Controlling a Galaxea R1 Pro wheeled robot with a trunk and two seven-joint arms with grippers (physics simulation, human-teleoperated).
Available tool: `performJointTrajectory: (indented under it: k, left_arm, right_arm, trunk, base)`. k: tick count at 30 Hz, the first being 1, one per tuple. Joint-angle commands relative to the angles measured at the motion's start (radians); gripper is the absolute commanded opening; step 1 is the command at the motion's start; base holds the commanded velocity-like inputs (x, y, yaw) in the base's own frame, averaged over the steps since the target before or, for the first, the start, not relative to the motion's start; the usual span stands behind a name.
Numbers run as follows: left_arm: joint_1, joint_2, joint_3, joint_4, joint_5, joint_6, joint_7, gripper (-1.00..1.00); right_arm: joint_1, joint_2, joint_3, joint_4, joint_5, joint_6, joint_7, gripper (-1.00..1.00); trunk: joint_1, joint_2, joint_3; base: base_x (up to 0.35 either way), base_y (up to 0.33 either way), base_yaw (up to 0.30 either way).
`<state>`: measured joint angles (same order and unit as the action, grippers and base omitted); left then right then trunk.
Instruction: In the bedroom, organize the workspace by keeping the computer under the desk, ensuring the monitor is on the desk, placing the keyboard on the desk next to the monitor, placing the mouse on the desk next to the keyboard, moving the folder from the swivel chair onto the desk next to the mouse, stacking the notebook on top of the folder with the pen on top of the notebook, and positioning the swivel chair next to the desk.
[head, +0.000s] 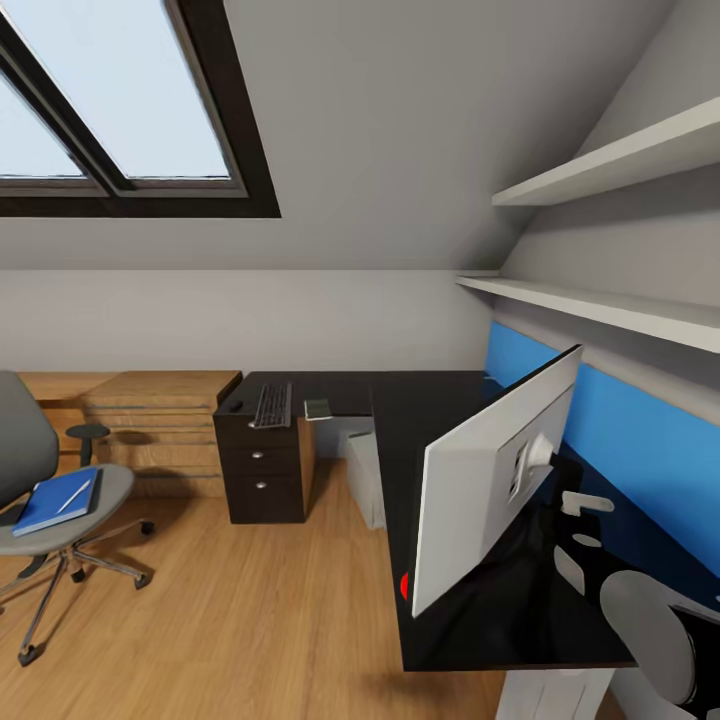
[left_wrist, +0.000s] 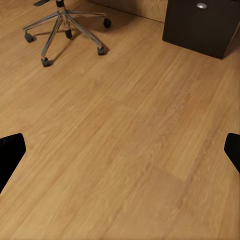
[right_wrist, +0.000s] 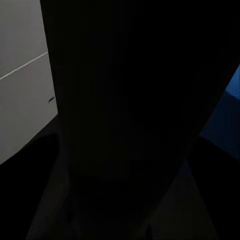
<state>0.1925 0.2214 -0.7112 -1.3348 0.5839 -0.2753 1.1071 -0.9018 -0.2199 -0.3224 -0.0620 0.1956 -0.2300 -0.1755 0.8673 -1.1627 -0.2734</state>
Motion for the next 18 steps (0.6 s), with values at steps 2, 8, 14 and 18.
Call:
performJointTrajectory:
  k: [2,8,14,18]
  left_arm:
    - [-0.001,0.001,-0.001,-0.002,0.006,-0.005,0.002,1.0]
    - [-0.001,0.005,0.022,0.0,0.014,-0.003,0.001,1.0]
    - [-0.001,0.007,0.161,0.089,0.022,0.005,-0.172,1.0]
    - [-0.001,0.006,0.192,0.117,0.021,0.005,-0.23,1.0]
  right_arm:
    - [0.0,0.001,-0.017,0.005,0.012,-0.003,-0.002,-1.0]
    - [0.0,0.001,-0.017,0.005,0.012,-0.003,-0.002,-1.0]
    - [0.0,0.001,-0.017,0.005,0.012,-0.003,-0.002,-1.0]
    - [0.0,0.001,-0.017,0.005,0.012,-0.003,-0.002,-1.0]
  trunk:
    - [0.001,0.0,-0.001]
    - [0.001,0.0,-0.001]
    - [0.001,0.0,-0.001]
    - [0.001,0.0,-0.001]
  base:
    - [0.195,-0.035,0.0]
    - [0.268,-0.1,0.0]
    - [0.185,-0.023,0.0]
    - [0.032,-0.002,0.0]
